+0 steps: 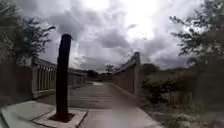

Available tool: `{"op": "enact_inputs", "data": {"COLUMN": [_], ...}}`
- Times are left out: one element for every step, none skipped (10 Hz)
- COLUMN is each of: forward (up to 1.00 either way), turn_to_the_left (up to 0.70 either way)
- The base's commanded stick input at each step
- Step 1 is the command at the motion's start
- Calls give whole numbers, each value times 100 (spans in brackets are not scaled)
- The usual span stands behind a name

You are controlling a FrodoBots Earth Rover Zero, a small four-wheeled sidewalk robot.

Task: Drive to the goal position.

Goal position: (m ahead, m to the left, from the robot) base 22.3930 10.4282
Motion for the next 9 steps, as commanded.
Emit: {"op": "enact_inputs", "data": {"forward": [85, 85, 85, 85, 85, 85, 85, 85, 85], "turn_to_the_left": [31, 0, 0, 0, 0, 0, 0, 0, 0]}}
